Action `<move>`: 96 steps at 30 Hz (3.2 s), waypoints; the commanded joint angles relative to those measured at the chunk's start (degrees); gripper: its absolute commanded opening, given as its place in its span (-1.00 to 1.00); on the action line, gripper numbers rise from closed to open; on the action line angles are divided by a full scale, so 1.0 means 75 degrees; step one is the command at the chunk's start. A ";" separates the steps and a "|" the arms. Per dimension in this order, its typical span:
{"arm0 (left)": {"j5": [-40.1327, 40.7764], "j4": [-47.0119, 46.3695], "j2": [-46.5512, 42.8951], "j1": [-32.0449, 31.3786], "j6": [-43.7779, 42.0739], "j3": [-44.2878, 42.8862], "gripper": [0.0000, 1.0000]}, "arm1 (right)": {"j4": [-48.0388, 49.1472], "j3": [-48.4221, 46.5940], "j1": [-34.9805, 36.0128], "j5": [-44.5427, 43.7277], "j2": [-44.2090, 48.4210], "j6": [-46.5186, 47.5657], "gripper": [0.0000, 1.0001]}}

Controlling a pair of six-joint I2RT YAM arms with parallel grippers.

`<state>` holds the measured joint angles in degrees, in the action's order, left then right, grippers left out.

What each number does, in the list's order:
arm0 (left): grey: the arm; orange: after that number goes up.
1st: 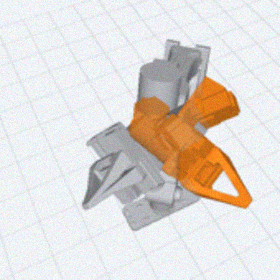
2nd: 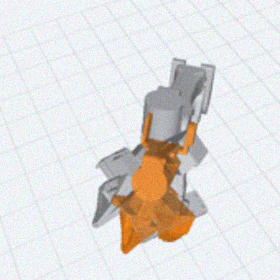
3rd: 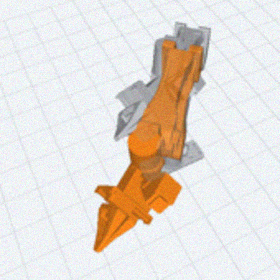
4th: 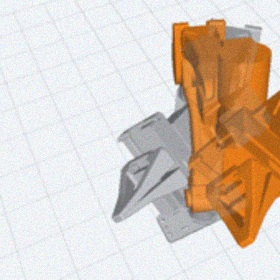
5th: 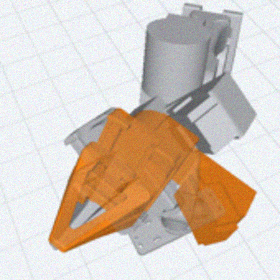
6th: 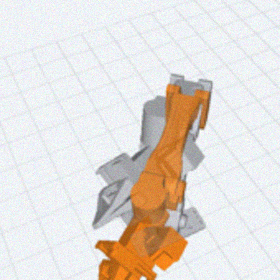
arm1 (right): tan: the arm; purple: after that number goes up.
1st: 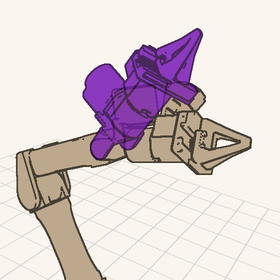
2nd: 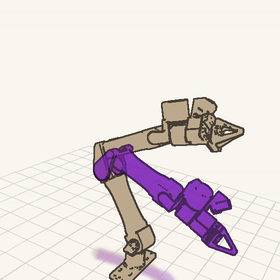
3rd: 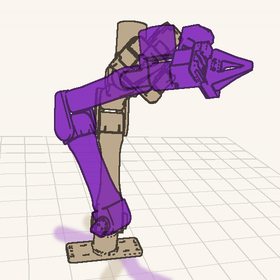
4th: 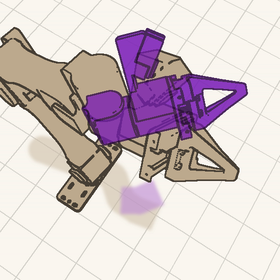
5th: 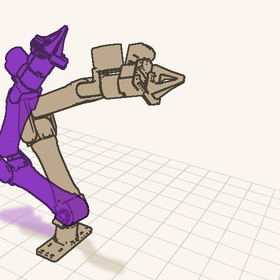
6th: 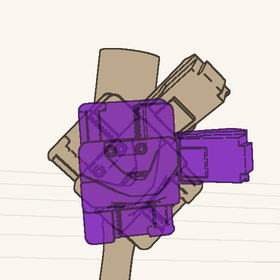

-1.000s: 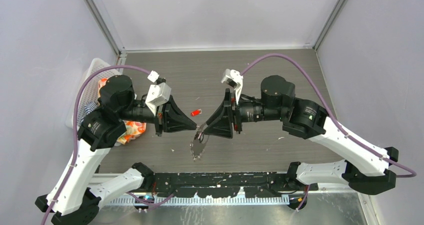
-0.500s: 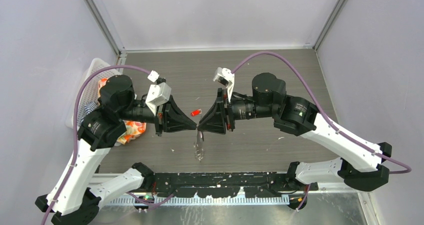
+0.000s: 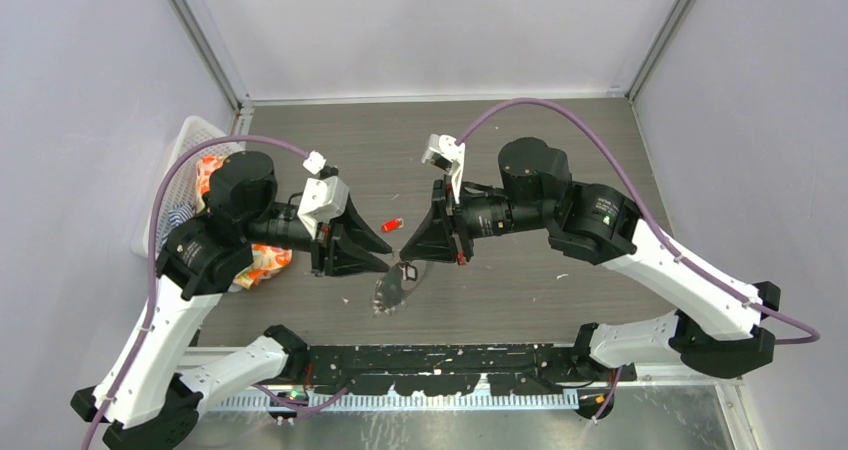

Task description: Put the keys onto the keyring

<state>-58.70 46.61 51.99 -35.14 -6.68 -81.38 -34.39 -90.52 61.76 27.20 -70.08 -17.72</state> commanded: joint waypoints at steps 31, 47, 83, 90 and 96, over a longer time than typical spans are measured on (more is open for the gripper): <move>-0.0509 0.1781 0.0720 -0.0023 -0.1532 -0.0778 -0.60 | -0.3281 -0.3543 0.0441 0.0070 -0.2199 0.1096 -0.98; -0.0306 0.2225 0.0675 -0.0023 -0.1990 -0.0811 -0.99 | -0.2246 -0.3024 0.0459 -0.0172 -0.1595 0.0787 -0.46; -0.0518 -0.0749 0.0160 -0.0023 0.0802 -0.0441 -0.99 | 0.3262 0.2628 0.0083 0.0184 0.1294 -0.1541 -0.83; -0.0523 -0.0795 0.0147 -0.0023 0.0838 -0.0405 -0.99 | 0.3298 0.2657 0.0076 0.0287 0.1306 -0.1669 -0.54; -0.0463 -0.0806 0.0125 -0.0025 0.0832 -0.0428 -0.99 | 0.2768 0.2183 0.0081 0.0053 0.1344 -0.1201 -0.24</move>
<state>-61.54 44.25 53.93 -35.14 -1.45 -84.03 -13.41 -70.43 62.39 28.53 -61.23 -28.82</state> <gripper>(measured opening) 0.010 0.360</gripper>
